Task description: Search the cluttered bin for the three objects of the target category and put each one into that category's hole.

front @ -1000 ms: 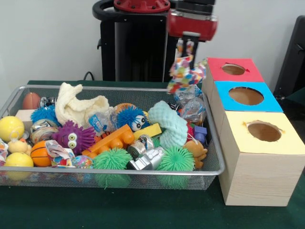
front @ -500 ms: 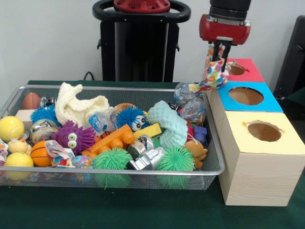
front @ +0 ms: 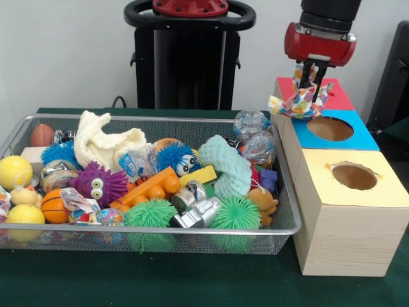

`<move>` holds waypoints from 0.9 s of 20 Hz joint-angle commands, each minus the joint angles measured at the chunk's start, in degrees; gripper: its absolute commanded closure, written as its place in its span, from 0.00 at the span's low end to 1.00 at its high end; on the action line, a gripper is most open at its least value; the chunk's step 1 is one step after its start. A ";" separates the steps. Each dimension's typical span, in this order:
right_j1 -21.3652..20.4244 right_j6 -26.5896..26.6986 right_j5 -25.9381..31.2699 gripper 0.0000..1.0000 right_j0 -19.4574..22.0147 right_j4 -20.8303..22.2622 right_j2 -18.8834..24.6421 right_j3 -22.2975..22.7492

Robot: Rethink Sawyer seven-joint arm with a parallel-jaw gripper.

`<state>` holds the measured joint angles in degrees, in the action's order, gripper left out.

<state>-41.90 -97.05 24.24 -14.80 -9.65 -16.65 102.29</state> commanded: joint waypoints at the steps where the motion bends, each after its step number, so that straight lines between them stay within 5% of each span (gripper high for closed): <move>1: 4.39 -16.37 8.88 1.00 -1.54 -2.25 -3.27 -9.70; 9: 2.36 -16.89 17.07 1.00 -1.63 -3.21 -2.55 -15.25; 18: 6.90 -15.57 17.52 1.00 1.19 -2.05 -1.89 -21.23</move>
<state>-39.57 -100.01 35.46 -16.55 -10.08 -20.34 87.41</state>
